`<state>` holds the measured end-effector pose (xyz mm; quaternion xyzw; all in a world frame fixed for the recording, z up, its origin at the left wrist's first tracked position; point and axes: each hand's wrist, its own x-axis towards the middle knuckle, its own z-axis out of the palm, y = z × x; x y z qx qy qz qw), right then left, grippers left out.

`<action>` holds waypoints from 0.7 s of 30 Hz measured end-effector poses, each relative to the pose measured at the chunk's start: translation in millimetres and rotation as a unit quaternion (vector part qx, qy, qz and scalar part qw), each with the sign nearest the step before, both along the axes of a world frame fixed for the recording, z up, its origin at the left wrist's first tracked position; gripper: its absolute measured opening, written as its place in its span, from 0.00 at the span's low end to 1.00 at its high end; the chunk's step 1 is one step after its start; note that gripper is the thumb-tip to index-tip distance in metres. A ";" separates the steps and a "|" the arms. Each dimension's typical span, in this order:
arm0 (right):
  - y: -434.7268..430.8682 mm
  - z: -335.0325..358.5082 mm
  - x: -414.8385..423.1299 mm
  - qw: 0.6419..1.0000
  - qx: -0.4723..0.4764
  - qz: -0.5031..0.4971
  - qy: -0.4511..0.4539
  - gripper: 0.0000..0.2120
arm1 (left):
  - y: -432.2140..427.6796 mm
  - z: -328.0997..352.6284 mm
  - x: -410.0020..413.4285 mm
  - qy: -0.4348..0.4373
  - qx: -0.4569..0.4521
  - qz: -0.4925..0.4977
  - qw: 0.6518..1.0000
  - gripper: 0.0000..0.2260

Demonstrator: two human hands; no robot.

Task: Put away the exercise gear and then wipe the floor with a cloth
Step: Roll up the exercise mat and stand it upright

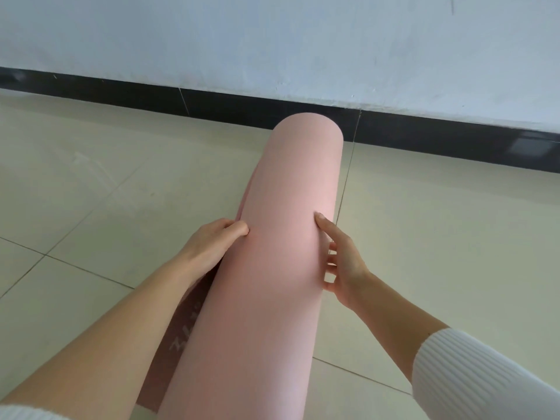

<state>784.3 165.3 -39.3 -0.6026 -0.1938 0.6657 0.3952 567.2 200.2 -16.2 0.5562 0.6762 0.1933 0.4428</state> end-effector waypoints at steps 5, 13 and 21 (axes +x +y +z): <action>-14.4 13.5 28.1 1.000 0.024 -0.011 -0.009 0.28 | -3.4 11.6 27.2 -0.048 0.014 -0.024 0.998 0.12; -31.4 87.0 120.1 0.991 0.111 -0.046 -0.062 0.31 | -16.3 73.4 118.2 -0.140 0.079 -0.064 0.985 0.23; -73.9 201.3 233.6 0.966 0.241 -0.067 -0.068 0.19 | -38.7 167.1 232.3 -0.250 0.063 -0.110 0.960 0.52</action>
